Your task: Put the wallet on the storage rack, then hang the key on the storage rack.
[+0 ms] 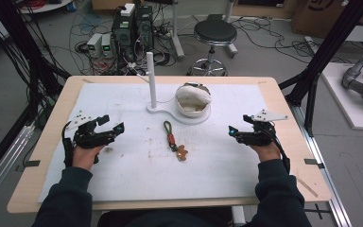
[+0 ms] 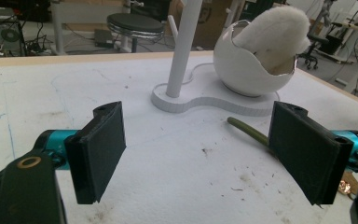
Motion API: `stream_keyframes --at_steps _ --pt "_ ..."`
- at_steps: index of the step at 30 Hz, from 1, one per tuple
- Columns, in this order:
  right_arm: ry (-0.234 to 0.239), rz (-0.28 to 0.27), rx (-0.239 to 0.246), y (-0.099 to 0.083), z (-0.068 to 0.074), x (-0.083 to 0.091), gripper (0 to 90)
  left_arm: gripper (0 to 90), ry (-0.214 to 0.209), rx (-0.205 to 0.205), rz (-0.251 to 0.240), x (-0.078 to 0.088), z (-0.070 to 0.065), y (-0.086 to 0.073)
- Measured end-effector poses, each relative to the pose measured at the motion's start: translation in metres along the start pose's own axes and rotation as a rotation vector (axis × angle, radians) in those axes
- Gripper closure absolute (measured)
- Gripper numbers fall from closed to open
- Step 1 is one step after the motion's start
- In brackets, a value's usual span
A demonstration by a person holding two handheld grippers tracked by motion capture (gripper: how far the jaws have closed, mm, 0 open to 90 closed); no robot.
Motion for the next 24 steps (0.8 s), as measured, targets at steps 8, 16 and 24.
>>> stream_keyframes --at_steps 8,16,24 --pt "-0.018 -0.002 -0.027 -0.006 -0.004 0.003 21.9 19.4 -0.011 0.008 0.013 -0.004 -0.001 -0.002" --pt "-0.026 -0.018 -0.052 -0.009 -0.008 0.006 22.0 19.4 -0.027 0.029 0.038 -0.010 -0.010 -0.004" --pt "-0.029 -0.004 -0.031 -0.012 -0.008 0.006 23.1 19.4 -0.069 0.044 0.109 -0.029 -0.047 -0.010"
Point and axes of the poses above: each handheld gripper's, and its own axes: x roughly backward along the jaws, y roughly out of its top, z roughly to its left, the point moved 6 cm from there along -x, roughly forward along the jaws, and after that the axes turned 1 degree about z, right-handed, at the moved point
